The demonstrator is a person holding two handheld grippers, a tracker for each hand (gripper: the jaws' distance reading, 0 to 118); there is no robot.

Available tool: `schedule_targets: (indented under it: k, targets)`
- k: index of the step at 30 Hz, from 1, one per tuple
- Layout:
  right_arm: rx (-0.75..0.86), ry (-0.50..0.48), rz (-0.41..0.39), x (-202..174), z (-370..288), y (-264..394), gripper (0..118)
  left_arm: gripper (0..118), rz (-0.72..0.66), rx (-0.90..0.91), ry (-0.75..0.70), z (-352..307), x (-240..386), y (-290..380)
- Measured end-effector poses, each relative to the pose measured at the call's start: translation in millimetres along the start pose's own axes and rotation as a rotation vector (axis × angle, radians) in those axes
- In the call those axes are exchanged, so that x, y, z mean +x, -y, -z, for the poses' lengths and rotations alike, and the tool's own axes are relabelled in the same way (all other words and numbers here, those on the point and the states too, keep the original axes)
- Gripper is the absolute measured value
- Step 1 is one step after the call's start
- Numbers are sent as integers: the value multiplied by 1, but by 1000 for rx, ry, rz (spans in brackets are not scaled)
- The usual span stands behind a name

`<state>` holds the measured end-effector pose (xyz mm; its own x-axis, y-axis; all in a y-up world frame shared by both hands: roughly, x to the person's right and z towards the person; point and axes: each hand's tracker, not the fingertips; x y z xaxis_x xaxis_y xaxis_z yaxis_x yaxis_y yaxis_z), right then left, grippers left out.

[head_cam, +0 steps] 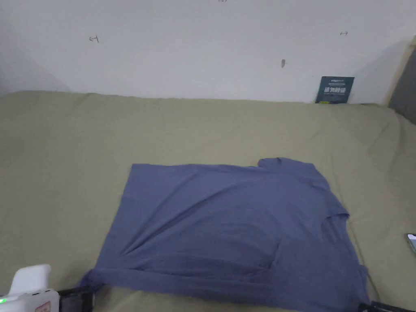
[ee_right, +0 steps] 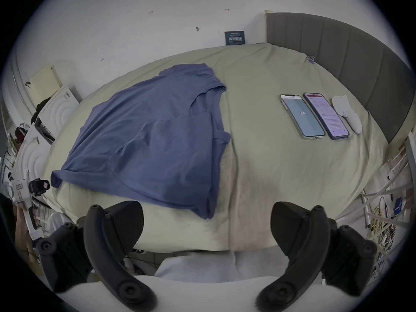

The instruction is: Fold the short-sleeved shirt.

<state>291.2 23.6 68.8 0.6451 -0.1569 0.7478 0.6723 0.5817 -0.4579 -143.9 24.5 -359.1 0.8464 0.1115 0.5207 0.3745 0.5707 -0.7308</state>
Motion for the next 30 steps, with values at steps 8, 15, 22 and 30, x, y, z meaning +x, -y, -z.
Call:
schedule_targets:
  k: [8,15,22,30]
  targets:
    - [37,-81,-36,-11,12,2,0,5,30,-30,41,7,-18,2]
    - [19,-25,-8,-5,19,-4,0,115,40,21,52,49,-16,-42]
    - [16,22,12,7,26,0,0,4,23,11,71,56,15,-32]
    - [-13,-27,-101,4,39,-4,116,4,15,-27,77,48,9,-42]
